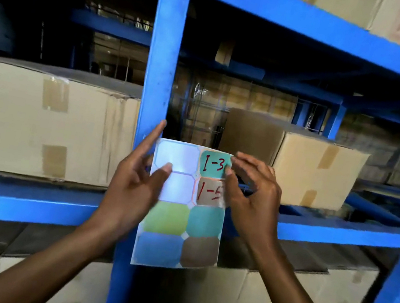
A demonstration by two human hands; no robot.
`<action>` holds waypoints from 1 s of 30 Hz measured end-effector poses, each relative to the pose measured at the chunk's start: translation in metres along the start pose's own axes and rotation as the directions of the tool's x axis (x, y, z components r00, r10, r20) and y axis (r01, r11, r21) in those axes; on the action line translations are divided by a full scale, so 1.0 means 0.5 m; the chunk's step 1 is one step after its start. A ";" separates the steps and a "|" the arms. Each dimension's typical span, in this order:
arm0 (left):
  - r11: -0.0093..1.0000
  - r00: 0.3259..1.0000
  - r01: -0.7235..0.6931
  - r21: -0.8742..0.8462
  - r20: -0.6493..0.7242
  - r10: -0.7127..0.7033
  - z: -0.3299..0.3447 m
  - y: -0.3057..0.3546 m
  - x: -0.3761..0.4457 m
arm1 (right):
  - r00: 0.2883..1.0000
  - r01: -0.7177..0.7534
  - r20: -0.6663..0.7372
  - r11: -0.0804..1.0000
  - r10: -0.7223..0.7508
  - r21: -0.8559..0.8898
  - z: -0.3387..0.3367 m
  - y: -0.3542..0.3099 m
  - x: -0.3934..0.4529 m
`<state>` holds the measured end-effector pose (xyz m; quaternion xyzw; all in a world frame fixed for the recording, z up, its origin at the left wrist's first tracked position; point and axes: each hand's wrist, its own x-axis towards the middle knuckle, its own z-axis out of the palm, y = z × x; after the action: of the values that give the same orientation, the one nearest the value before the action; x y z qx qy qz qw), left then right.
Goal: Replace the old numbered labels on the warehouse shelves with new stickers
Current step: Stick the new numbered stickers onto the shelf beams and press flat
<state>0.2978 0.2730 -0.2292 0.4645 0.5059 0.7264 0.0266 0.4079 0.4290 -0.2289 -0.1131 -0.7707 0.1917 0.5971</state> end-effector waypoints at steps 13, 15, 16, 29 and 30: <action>0.864 0.978 -0.147 0.482 -0.059 0.199 -0.013 0.016 0.034 | 0.950 0.311 0.100 0.924 -0.295 -0.222 0.009 -0.070 0.076; 0.818 0.966 -0.195 0.541 -0.037 0.255 -0.013 0.021 0.041 | 0.903 0.429 0.156 0.849 -0.399 -0.309 0.010 -0.077 0.082; 0.819 0.964 -0.199 0.539 -0.041 0.261 -0.012 0.023 0.044 | 0.892 0.452 0.170 0.828 -0.419 -0.330 0.010 -0.080 0.086; 0.892 0.981 -0.069 0.448 -0.131 0.142 -0.025 0.030 0.079 | 0.735 0.678 0.316 0.657 -0.600 -0.329 -0.011 -0.085 0.111; 0.883 0.979 -0.098 0.460 -0.117 0.170 -0.023 0.032 0.077 | 0.823 0.565 0.252 0.778 -0.509 -0.275 -0.013 -0.089 0.114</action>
<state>0.2747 0.2766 -0.1929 0.4344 0.6278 0.6227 -0.1713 0.4017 0.4132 -0.1583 0.0273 -0.8380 -0.1135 0.5330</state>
